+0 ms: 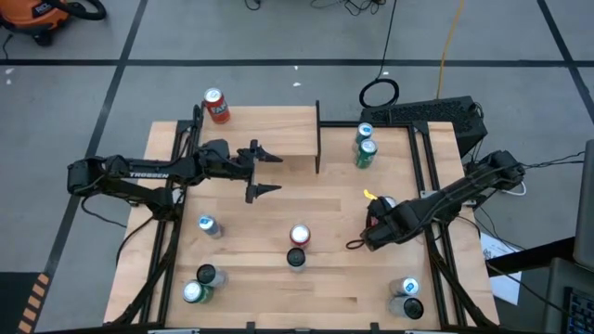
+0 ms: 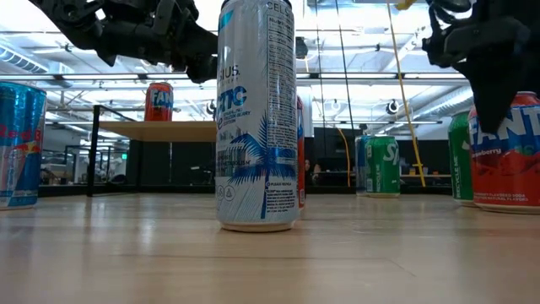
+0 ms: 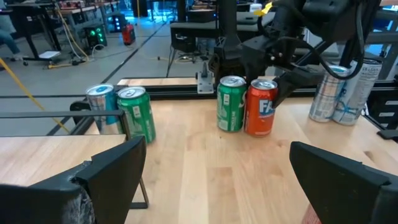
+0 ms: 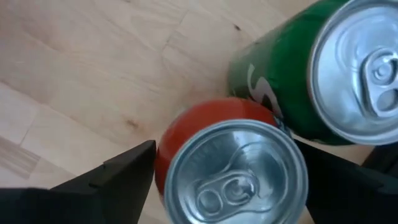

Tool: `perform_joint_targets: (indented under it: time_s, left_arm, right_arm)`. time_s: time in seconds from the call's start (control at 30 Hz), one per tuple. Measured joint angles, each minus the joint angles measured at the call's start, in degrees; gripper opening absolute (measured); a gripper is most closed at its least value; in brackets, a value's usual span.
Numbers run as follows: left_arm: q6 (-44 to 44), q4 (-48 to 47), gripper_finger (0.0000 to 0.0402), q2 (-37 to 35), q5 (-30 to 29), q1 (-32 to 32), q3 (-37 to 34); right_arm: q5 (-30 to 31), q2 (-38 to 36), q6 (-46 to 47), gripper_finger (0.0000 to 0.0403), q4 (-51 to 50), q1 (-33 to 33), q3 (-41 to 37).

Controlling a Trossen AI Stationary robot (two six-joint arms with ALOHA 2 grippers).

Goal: Place canned beverage on shelf
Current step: Put the right orange soda can on the shelf

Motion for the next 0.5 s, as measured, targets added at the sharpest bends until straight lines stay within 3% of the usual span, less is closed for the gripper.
perform_joint_targets:
  time_s: [0.17,0.37,0.5]
  left_arm:
    - [0.1,0.0,0.0398,0.0,0.0,0.0,0.0]
    - [0.1,0.1,0.0398,0.0,0.0,0.0,0.0]
    - [0.2,0.4,0.0398,0.0,0.0,0.0,0.0]
  right_arm:
    - [-1.0,-0.1,0.0,0.0285,0.2,-0.1,0.0]
    - [-3.2,-0.5,0.0,0.0284,0.0,-0.1,1.5]
    - [-0.9,-0.6,-1.6,0.0288,0.3,-0.1,4.4]
